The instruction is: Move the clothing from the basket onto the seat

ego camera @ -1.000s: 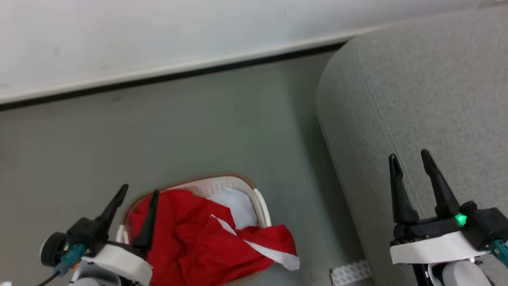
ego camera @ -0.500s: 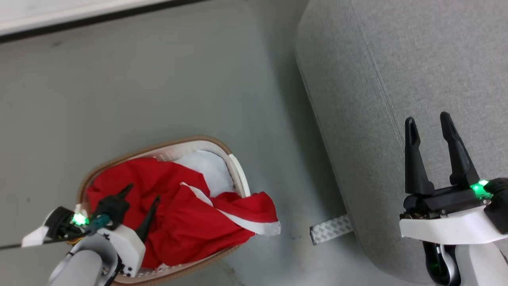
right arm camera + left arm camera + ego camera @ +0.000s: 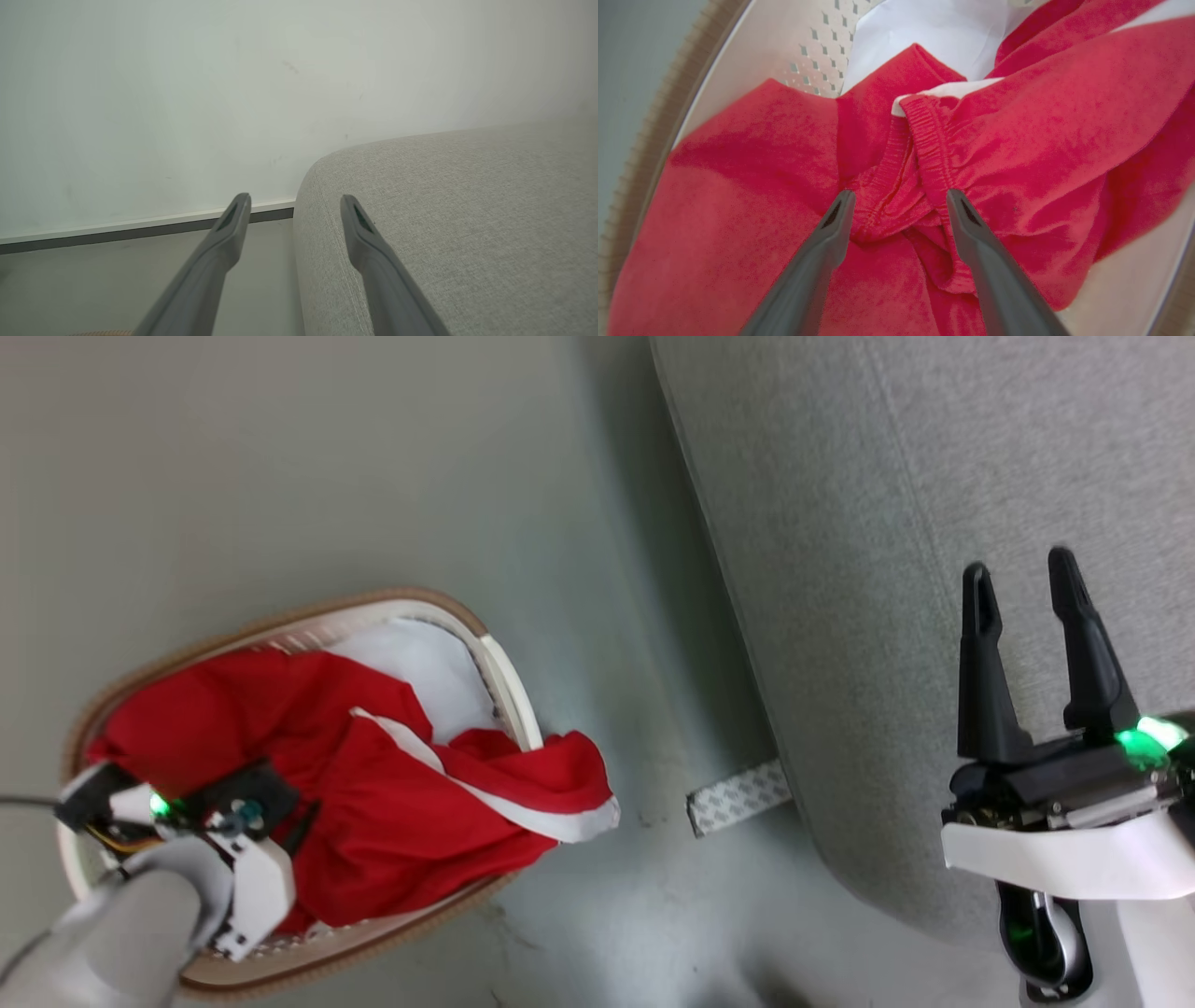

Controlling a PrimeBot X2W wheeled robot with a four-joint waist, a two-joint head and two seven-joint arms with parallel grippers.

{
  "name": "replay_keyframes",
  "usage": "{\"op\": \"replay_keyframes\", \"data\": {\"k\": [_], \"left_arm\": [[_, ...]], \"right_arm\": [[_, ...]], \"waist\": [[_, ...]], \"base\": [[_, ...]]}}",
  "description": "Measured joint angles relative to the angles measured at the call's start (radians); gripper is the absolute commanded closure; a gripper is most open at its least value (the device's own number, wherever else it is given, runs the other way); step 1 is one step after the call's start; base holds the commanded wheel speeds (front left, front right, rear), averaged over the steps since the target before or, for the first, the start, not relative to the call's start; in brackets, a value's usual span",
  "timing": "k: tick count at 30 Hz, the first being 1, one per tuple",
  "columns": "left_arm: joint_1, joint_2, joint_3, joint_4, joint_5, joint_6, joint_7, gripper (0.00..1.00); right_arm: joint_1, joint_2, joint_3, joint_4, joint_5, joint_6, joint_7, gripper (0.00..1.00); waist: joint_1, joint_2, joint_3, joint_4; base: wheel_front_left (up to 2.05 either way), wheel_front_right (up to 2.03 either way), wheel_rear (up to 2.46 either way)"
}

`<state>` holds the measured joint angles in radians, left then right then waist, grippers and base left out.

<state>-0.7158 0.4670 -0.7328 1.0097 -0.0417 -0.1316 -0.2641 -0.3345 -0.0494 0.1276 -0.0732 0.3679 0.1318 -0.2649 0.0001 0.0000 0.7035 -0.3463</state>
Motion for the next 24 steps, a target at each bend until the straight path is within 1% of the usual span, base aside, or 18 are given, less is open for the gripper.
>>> {"op": "replay_keyframes", "data": {"k": [5,10,14,17,21,23,24], "left_arm": [[-0.081,0.013,-0.122,0.093,0.012,0.000,0.000,0.00],[-0.130,0.009,-0.202,0.149,-0.008,0.000,0.000,0.00],[-0.149,-0.003,-0.240,0.189,-0.041,0.000,0.001,0.00],[-0.158,-0.016,-0.245,0.215,-0.080,0.000,0.015,0.00],[-0.167,-0.018,-0.267,0.230,-0.103,0.000,0.017,0.00],[-0.169,-0.019,-0.275,0.235,-0.113,0.000,0.018,0.11],[-0.172,-0.019,-0.277,0.238,-0.119,0.000,0.018,0.12]], "right_arm": [[-0.027,0.000,0.016,-0.025,0.007,0.000,0.000,0.00],[-0.028,0.000,0.025,-0.036,0.012,0.000,0.000,0.00],[-0.029,0.000,0.031,-0.046,0.014,0.000,0.000,0.00],[-0.029,0.000,0.036,-0.048,0.018,0.000,0.000,0.00],[-0.030,0.000,0.042,-0.050,0.019,0.000,0.000,0.00],[-0.031,0.000,0.045,-0.050,0.019,0.000,0.000,0.00],[-0.032,0.000,0.049,-0.049,0.019,0.000,0.000,0.00]], "waist": [[0.0000,0.0000,0.058,-0.018],[0.0000,0.0000,0.096,-0.037],[0.0000,0.0000,0.115,-0.049],[-0.0001,0.0000,0.123,-0.054],[-0.0001,0.0000,0.124,-0.056],[-0.0001,0.0000,0.123,-0.056],[-0.0001,0.0000,0.123,-0.055]], "base": [[0.00,0.00,0.00],[0.00,0.00,0.00],[0.00,0.00,0.00],[0.00,0.00,0.00],[0.00,0.00,0.00],[0.00,0.00,0.00],[0.00,0.00,0.00]]}}
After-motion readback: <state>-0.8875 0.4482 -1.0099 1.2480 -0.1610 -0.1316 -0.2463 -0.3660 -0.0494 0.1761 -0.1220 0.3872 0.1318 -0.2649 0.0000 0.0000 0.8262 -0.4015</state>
